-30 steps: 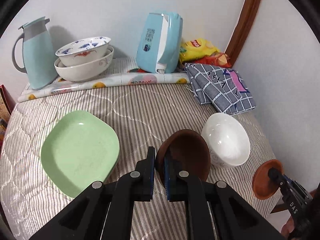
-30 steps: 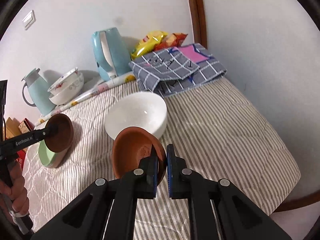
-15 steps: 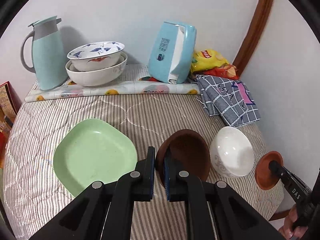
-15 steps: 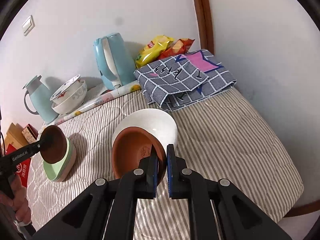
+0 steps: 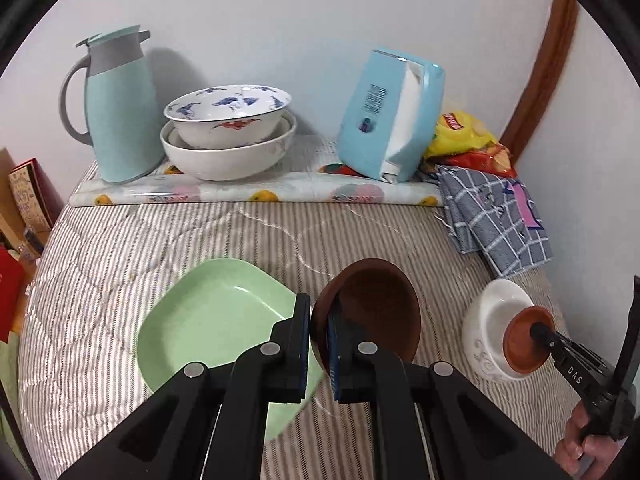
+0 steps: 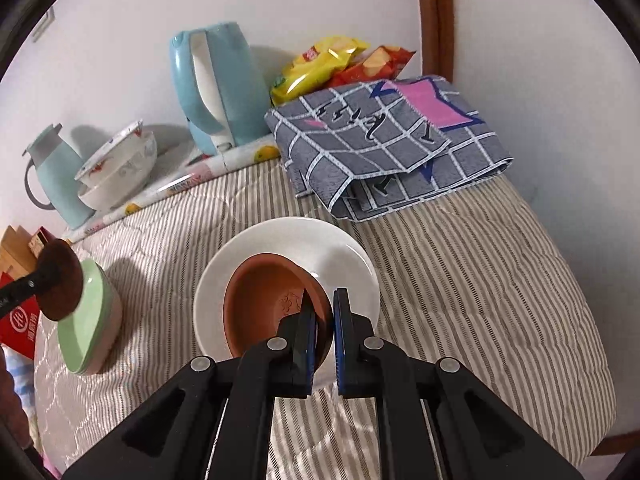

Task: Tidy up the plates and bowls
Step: 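Carry the brown bowl in the right tool over the white bowl while the left tool holds its brown bowl, then lower the brown bowl into the white bowl and open the right tool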

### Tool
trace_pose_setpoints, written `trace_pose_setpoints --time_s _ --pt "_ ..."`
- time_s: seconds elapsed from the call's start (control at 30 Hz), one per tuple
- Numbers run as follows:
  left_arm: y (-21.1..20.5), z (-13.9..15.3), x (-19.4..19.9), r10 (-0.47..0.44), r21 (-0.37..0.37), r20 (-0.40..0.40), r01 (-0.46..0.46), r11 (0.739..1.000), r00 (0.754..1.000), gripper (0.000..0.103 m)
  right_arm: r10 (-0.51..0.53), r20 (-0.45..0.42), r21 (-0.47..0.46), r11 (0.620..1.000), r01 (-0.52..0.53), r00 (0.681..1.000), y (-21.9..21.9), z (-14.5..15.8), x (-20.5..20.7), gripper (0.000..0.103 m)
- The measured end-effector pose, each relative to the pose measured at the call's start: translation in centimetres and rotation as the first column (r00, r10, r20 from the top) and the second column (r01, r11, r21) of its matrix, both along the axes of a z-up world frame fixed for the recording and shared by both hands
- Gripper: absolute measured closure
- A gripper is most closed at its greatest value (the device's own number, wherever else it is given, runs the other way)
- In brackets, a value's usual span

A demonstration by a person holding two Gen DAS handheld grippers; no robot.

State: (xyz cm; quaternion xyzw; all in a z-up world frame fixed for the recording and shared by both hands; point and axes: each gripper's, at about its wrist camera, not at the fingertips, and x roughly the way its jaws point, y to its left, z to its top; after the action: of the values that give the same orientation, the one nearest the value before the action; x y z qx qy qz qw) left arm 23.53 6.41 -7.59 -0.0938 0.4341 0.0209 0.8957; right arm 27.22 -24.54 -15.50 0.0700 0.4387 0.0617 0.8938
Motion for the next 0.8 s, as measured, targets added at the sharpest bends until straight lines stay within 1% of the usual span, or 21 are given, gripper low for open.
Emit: trace_pose_setpoints --time_s 0.07,0.17,0.43,0.57,0.7,0.8 --pt "0.4 -0.2 0.3 0.017 0.017 0.0 -0.017 1.0 1.0 0.095 0.014 -0.013 0.002 1.0 -0.014 1.0 0.2 -0.5 0.6 0.095" --pt "1.1 -0.5 0.6 0.022 -0.011 -0.004 -0.022 1.0 1.0 0.095 0.021 -0.03 -0.015 1.0 -0.021 0.999 0.7 -1.2 1.3 0.095" --pt "1.7 -1.0 1.2 0.024 -0.012 -0.008 -0.024 1.0 1.0 0.095 0.032 -0.072 -0.033 0.999 -0.034 0.997 1.6 -2.5 2.6 0.095" --pt "2.1 -1.2 1.5 0.037 0.01 -0.008 -0.037 0.999 0.999 0.095 0.037 -0.087 -0.049 0.998 -0.041 0.996 1.9 -2.8 3.1 0.095" --pt "2.8 -1.4 1.6 0.046 -0.002 -0.009 -0.046 0.999 0.999 0.095 0.044 -0.108 -0.055 0.997 -0.051 0.993 1.8 -3.1 3.6 0.095" --pt "3.2 -1.7 1.7 0.048 -0.007 -0.013 -0.048 0.999 0.999 0.095 0.057 -0.12 -0.095 0.993 -0.069 0.991 2.0 -3.2 4.0 0.095"
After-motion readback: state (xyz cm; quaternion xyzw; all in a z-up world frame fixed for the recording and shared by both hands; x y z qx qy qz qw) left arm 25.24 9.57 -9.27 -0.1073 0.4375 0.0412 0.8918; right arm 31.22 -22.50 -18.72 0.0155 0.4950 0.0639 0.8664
